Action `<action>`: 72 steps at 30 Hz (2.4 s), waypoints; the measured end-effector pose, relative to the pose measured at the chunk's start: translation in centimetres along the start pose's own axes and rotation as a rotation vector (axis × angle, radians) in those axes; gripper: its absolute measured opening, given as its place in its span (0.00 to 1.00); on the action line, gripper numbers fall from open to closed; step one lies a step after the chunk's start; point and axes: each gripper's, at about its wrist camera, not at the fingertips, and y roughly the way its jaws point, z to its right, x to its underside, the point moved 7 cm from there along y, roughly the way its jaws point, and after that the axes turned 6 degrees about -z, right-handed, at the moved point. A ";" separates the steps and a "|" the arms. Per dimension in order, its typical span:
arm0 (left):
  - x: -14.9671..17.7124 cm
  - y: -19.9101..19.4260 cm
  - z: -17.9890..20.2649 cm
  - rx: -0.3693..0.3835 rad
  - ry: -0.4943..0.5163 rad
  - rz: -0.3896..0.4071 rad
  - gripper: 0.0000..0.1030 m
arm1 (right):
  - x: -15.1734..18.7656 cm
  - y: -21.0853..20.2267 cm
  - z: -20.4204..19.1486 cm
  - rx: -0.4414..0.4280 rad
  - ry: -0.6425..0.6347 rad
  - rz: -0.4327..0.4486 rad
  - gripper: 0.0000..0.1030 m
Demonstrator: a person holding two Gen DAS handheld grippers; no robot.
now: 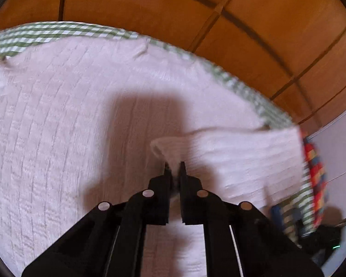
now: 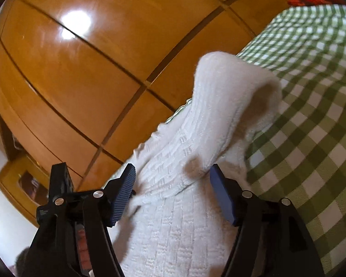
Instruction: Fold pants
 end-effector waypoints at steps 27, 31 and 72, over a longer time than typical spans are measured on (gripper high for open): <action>-3.9 -1.4 -11.5 -0.045 -0.081 0.188 0.67 | -3.5 4.0 1.3 0.083 0.224 -0.131 0.65; -3.7 -1.5 -10.7 -0.084 -0.054 0.195 0.70 | -4.8 5.3 4.5 0.060 0.404 -0.095 0.08; 9.0 -8.4 -12.2 -0.059 0.042 0.244 0.79 | 5.3 -7.8 3.0 0.202 0.070 -0.152 0.44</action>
